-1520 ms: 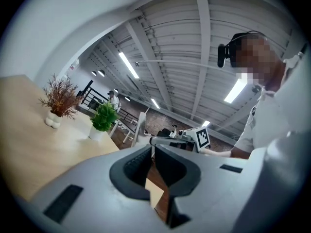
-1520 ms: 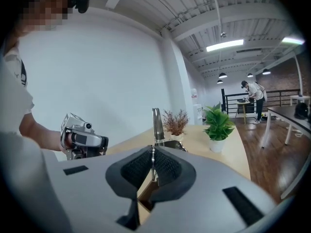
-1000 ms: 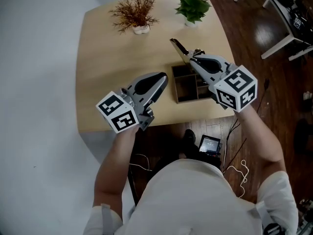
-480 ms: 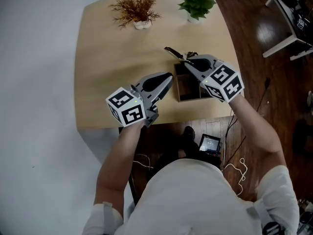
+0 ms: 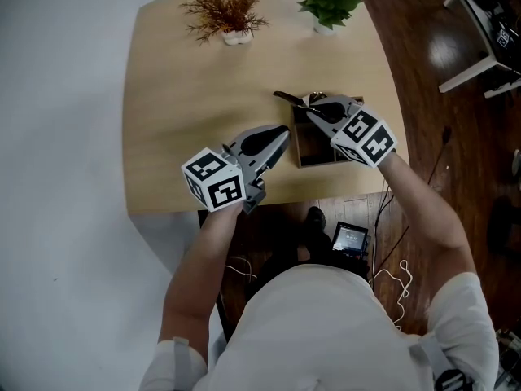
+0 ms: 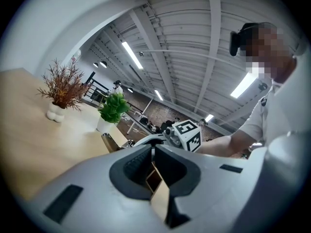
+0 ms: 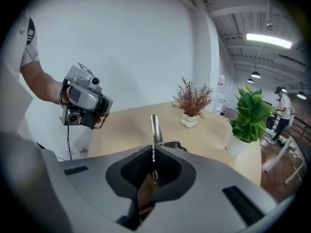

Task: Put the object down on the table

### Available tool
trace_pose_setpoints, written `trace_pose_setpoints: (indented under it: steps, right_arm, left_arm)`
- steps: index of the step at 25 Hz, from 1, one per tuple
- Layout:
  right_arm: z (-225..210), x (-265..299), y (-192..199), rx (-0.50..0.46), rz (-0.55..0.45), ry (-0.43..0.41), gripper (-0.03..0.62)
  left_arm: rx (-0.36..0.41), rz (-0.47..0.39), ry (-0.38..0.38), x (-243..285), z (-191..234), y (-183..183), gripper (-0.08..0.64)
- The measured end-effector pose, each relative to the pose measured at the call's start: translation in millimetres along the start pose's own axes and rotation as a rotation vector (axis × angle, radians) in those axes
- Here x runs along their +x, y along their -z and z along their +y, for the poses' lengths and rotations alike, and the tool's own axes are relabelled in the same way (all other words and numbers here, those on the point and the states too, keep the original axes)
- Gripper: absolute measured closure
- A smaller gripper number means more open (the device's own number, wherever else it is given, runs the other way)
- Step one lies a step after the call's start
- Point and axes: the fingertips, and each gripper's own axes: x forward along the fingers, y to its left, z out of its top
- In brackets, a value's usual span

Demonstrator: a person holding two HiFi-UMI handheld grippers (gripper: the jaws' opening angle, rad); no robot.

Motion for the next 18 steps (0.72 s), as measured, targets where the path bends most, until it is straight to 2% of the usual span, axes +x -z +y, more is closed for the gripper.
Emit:
trace_pose_setpoints:
  steps: [5,12,18]
  right_arm:
    - [1.3,8.2,19.4,-0.037,0.059,-0.012,0.583]
    - [-2.8,13.9,26.3,-0.051,0.087,-0.024,0.583]
    - [-9.1,17.5,38.3,-0.002,0.142,-0.040,0.583]
  left_arm:
    - [-0.019,0.017,-0.002,2.3,2.9,10.8,0.558]
    - [-0.034,0.030,0.005,9.3,3.4,18.5,0.558]
    - [-0.044,0.034,0.009,12.9,2.4,22.9,0.558]
